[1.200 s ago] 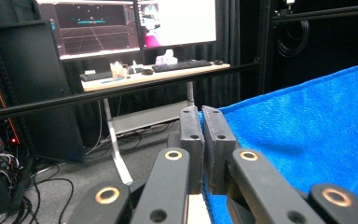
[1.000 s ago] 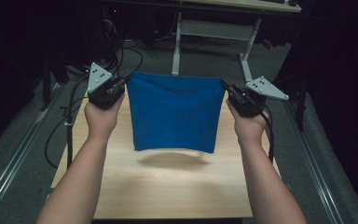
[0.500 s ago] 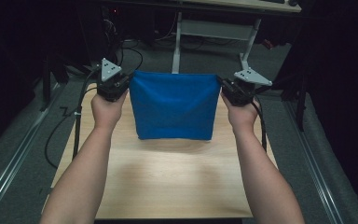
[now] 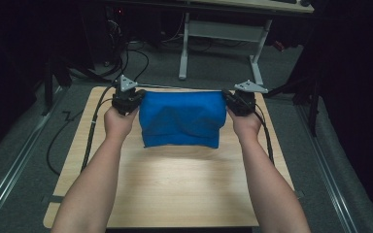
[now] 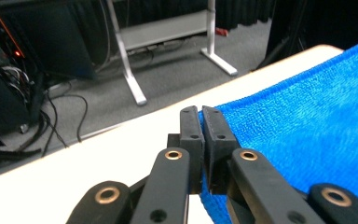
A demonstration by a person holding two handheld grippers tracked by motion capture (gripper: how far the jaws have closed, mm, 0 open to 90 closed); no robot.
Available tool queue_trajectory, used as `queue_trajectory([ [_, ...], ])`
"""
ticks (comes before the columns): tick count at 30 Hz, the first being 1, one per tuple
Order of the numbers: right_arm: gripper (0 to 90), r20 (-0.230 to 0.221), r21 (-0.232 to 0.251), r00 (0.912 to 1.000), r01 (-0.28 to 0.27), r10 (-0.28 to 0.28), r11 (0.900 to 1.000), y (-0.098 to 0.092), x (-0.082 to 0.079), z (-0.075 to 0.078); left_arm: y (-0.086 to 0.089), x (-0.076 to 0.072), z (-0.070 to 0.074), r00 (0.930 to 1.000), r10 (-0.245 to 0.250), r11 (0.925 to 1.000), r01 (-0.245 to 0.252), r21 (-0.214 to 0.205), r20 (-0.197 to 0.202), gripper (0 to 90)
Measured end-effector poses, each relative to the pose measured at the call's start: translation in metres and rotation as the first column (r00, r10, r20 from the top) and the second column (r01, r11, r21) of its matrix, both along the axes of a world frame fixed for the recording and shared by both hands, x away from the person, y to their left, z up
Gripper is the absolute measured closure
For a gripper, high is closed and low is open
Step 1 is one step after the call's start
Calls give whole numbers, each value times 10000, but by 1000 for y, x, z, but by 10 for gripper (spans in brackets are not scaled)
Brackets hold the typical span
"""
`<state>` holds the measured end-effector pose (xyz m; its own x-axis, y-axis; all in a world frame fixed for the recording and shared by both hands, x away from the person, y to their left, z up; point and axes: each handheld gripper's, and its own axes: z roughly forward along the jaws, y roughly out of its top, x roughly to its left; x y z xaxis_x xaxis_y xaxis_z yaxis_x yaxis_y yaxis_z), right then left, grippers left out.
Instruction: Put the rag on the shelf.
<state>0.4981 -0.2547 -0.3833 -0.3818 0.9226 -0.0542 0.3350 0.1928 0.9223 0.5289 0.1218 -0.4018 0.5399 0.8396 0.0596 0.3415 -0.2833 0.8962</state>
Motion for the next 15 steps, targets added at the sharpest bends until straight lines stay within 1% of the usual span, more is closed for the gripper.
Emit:
queue_trajectory([
  [6, 896, -421, -60, 9991, -96, 93, 9999, -1, 0, -18, -1, -3, -28, 9977, -218, 9997, 222, 56, -636, 880],
  [8, 895, -577, -27, 9983, -115, 113, 9999, -1, -1, -27, 0, -5, -37, 9964, -298, 9995, 291, -105, -796, 880],
  [9, 895, -703, -41, 9974, -157, 153, 9999, 0, -1, -36, 0, -7, -42, 9955, -355, 9993, 342, -164, -875, 880],
  [10, 895, -703, -41, 9974, -157, 153, 9999, 0, -1, -36, 0, -8, -45, 9951, -394, 9991, 378, -200, -909, 880],
  [12, 895, -842, 79, 9963, -180, 186, 9998, 0, -2, -44, 0, -10, -52, 9926, -488, 9987, 466, -224, -1116, 880],
  [13, 895, -908, 129, 9957, -191, 202, 9997, 0, -2, -47, 0, -12, -55, 9925, -549, 9984, 533, -170, -1096, 880],
  [14, 895, -981, 202, 9949, -225, 244, 9995, 0, -3, -51, -1, -13, -57, 9927, -551, 9984, 534, -192, -1070, 880],
  [15, 895, -1007, 266, 9946, -221, 247, 9994, 0, -3, -53, 0, -14, -60, 9920, -576, 9981, 550, -264, -1127, 880],
])
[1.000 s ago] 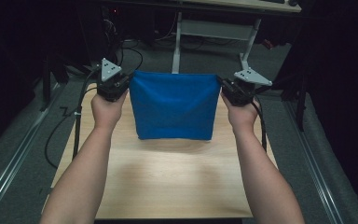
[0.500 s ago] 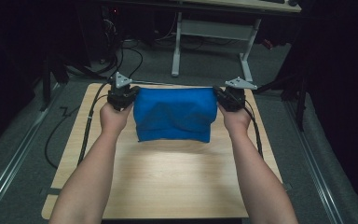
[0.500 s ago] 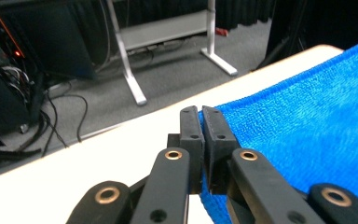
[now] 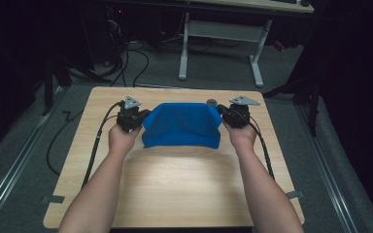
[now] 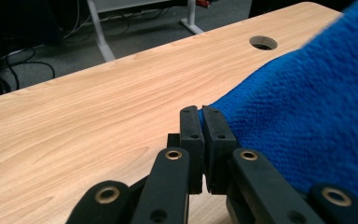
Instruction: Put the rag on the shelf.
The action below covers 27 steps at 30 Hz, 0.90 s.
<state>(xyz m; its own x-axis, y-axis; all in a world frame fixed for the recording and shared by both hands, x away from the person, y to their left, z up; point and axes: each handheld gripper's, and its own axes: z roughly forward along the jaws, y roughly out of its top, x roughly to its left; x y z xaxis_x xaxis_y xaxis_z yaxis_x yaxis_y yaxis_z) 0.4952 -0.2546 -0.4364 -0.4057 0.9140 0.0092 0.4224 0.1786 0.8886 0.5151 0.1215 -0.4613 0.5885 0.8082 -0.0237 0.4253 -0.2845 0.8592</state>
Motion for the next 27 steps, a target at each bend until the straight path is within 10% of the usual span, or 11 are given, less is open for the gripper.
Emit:
queue_trajectory([
  [27, 894, -883, -178, 9960, -158, 142, 9997, 1, -9, -46, 2, -11, -45, 9953, -102, 9998, 86, -171, -961, 872],
])
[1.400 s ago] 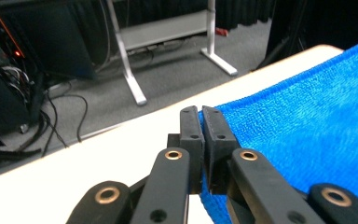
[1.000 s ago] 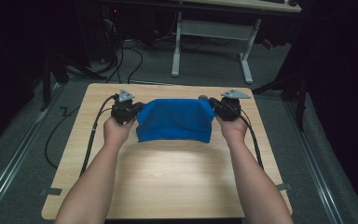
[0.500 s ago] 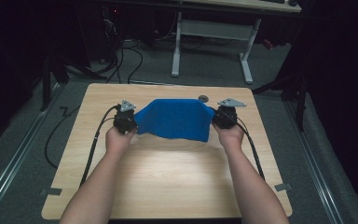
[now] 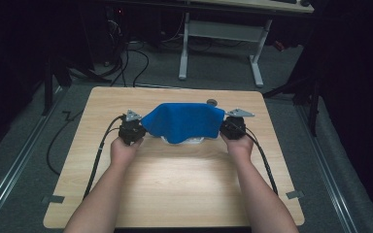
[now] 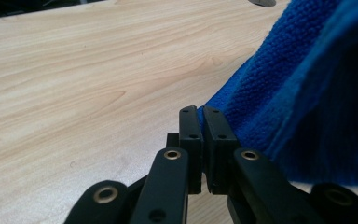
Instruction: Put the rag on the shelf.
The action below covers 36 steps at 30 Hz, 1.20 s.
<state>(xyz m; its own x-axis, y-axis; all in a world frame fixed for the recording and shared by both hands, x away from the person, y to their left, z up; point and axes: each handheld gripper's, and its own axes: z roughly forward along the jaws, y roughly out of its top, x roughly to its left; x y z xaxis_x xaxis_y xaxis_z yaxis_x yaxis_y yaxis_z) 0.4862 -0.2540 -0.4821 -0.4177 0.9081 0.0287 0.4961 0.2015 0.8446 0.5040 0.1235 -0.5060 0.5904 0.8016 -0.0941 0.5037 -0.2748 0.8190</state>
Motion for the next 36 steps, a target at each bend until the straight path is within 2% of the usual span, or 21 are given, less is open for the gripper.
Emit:
queue_trajectory([
  [5, 892, 17, -52, 10000, -58, 58, 10000, 1, -1, 0, 0, -1, 0, 10000, -36, 10000, 36, -90, 0, 858],
  [8, 885, 58, -27, 10000, 6, -6, 10000, 0, -2, 2, 0, -1, 1, 10000, -23, 9998, 22, -175, -53, 811],
  [10, 857, 62, 55, 10000, 65, -66, 10000, -1, -3, 3, 1, -2, 3, 10000, 51, 9999, -51, -144, -17, 758],
  [16, 792, 89, 145, 9996, 275, -276, 9995, -7, -4, 8, 6, -3, 7, 9997, 214, 9997, -213, -80, 92, 705],
  [21, 748, 260, 136, 9987, 434, -437, 9990, -12, -5, 16, 14, -3, 12, 9987, 498, 9983, -494, -304, 119, 621],
  [24, 740, 296, 120, 9983, 495, -498, 9987, -14, -6, 18, 19, -4, 15, 9977, 659, 9976, -655, -233, 159, 591],
  [27, 723, 323, 104, 9979, 567, -570, 9983, -18, -7, 22, 25, -4, 20, 9961, 842, 9958, -833, -368, 258, 547],
  [28, 723, 323, 104, 9979, 567, -570, 9983, -18, -7, 22, 25, -4, 20, 9961, 842, 9958, -833, -368, 258, 538],
  [29, 717, 345, 44, 9978, 570, -572, 9984, -19, -7, 23, 28, -5, 23, 9947, 930, 9952, -915, -342, 443, 532],
  [36, 700, 432, 5, 9968, 667, -667, 9978, -24, -10, 28, 34, -7, 27, 9924, 1141, 9931, -1127, -327, 453, 518],
])
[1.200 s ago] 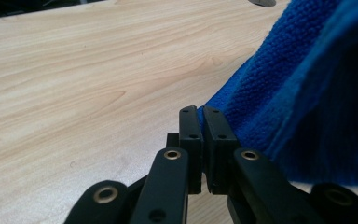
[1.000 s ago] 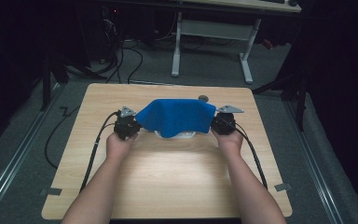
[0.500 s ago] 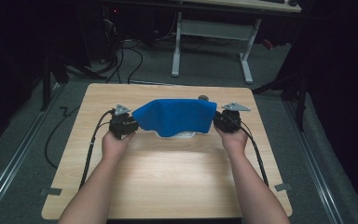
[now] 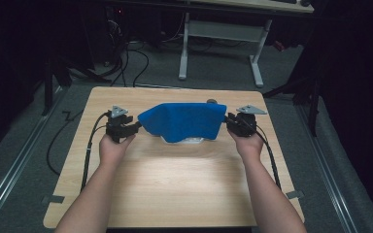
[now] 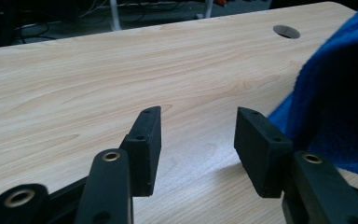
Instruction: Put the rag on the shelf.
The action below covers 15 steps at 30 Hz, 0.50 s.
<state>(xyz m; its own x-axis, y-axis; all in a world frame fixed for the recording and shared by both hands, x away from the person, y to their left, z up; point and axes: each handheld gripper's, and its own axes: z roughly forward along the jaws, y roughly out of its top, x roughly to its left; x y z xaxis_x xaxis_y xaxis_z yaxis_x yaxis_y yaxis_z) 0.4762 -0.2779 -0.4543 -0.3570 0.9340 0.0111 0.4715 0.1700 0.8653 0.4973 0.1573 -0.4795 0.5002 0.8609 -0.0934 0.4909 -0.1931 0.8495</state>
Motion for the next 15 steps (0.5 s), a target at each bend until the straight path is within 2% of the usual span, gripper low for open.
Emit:
queue_trajectory([
  [15, 666, 139, -145, 9993, 356, -354, 9993, -18, -9, 2, 15, -7, -1, 9995, 306, 9994, -307, 187, 67, 506],
])
